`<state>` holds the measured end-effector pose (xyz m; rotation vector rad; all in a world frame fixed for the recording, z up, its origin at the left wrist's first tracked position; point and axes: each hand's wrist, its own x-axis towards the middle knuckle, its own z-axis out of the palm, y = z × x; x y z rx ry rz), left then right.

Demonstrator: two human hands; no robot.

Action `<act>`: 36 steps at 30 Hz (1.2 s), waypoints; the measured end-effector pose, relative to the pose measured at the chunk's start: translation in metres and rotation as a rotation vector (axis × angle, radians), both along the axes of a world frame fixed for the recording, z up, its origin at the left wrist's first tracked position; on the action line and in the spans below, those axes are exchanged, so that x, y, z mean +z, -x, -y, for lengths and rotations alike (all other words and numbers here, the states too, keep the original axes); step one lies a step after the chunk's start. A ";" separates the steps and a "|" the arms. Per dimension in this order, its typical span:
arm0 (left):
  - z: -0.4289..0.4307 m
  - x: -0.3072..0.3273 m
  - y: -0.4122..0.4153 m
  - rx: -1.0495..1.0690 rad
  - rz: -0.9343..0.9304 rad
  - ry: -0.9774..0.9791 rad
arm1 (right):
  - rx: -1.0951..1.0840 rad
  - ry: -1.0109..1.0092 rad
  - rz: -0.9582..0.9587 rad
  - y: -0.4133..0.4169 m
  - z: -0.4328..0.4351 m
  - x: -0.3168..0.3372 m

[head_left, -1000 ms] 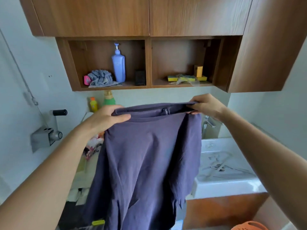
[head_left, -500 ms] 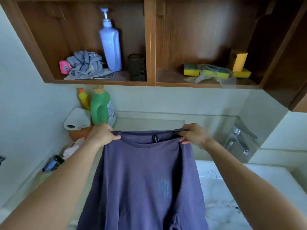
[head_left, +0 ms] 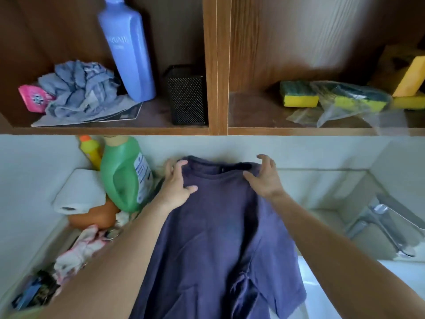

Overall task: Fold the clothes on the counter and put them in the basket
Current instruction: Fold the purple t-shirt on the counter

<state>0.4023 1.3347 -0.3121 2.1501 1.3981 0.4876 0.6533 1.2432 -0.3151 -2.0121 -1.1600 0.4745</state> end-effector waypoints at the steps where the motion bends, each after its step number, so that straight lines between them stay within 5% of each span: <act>1: 0.002 -0.016 -0.008 -0.060 -0.080 -0.020 | 0.042 0.051 0.093 0.004 -0.003 -0.017; 6: 0.047 -0.131 0.012 -0.121 -0.476 0.042 | 0.246 0.475 0.474 0.024 0.041 -0.133; 14: 0.055 -0.168 0.031 -0.095 -0.491 -0.232 | 0.290 0.252 0.622 -0.011 0.044 -0.166; 20: 0.055 -0.165 0.031 -0.085 -0.484 -0.250 | 0.331 0.231 0.369 -0.025 0.044 -0.150; 23: 0.055 -0.166 0.029 -0.072 -0.513 -0.210 | 0.025 0.101 0.236 -0.047 0.077 -0.145; 28: 0.066 -0.143 -0.006 -0.193 -0.478 -0.098 | -0.264 0.405 -0.293 -0.068 0.129 -0.152; 31: 0.100 -0.147 -0.044 -0.371 -0.495 -0.121 | -0.192 0.360 -0.238 -0.078 0.134 -0.144; 36: 0.140 -0.153 -0.071 -0.300 -0.597 -0.044 | -0.178 0.346 -0.071 -0.111 0.137 -0.110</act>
